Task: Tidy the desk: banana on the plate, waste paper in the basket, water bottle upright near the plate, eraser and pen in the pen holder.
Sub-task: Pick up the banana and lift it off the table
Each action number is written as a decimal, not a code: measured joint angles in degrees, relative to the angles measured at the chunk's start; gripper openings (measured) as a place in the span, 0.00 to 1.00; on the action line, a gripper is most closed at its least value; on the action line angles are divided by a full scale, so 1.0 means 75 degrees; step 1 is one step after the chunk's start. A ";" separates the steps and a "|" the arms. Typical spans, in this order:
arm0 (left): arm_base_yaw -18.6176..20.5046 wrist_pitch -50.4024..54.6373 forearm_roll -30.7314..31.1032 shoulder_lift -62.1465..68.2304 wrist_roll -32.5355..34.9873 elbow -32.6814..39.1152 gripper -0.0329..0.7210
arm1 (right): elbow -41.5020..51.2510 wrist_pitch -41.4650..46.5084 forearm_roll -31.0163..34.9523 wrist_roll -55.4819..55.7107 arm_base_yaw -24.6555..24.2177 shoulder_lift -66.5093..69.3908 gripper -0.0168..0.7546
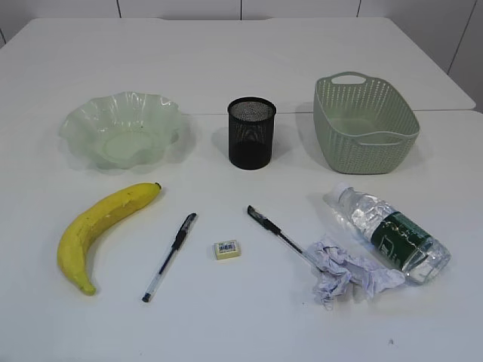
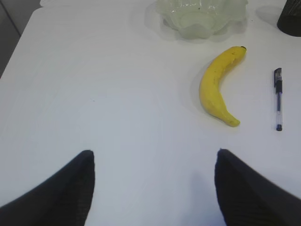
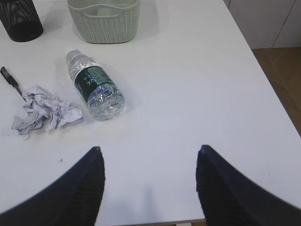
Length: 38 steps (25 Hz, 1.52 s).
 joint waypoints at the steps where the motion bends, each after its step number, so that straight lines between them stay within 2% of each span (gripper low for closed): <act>1: 0.0000 0.0000 0.0000 0.0000 0.0000 0.0000 0.80 | 0.0000 0.0000 0.0000 0.0000 0.0000 0.0000 0.62; 24: 0.0000 0.0000 0.0000 0.0000 0.0000 0.0000 0.80 | 0.0000 0.0000 0.0000 0.0000 0.0000 0.0000 0.62; 29: 0.0000 0.0000 0.0000 0.0000 0.0000 0.0000 0.76 | -0.0042 -0.0063 0.0021 0.0000 0.0000 0.0000 0.62; 35: 0.0000 0.0000 0.0000 0.0000 0.0000 0.0000 0.70 | -0.0291 -0.1256 0.0053 0.0183 0.0000 -0.0011 0.62; 38: 0.0000 0.0000 0.0000 0.0000 0.0000 0.0000 0.68 | -0.0291 -0.1460 0.0162 0.0229 0.0000 0.0047 0.62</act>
